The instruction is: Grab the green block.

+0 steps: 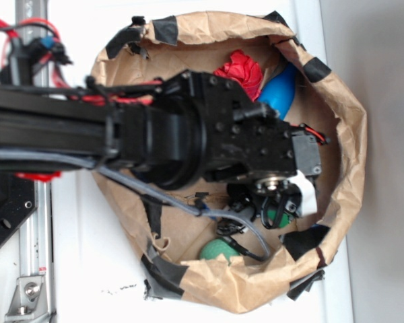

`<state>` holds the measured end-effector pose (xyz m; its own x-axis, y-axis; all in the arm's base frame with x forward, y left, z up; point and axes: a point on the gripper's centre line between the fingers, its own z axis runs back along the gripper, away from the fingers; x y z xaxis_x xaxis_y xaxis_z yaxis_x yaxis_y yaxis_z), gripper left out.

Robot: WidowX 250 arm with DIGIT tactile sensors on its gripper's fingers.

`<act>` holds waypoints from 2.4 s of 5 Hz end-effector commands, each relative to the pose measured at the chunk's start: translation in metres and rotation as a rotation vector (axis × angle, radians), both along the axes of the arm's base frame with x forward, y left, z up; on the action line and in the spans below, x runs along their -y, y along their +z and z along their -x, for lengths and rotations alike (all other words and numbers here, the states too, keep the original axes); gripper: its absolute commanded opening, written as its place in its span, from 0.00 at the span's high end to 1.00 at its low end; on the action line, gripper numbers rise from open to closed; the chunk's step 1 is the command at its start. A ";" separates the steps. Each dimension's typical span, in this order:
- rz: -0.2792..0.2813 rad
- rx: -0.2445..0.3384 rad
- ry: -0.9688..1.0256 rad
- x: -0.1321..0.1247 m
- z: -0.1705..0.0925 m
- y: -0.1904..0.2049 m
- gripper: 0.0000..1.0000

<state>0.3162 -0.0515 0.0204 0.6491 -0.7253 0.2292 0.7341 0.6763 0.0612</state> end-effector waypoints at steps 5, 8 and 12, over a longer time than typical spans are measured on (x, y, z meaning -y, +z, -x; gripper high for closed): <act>0.185 -0.035 0.678 0.014 0.026 0.111 1.00; 0.137 -0.077 0.693 0.019 0.020 0.067 0.00; 0.249 -0.166 1.268 0.018 0.013 0.047 0.00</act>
<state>0.2835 -0.0525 0.0483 0.8774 0.4748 0.0693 -0.4603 0.8736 -0.1578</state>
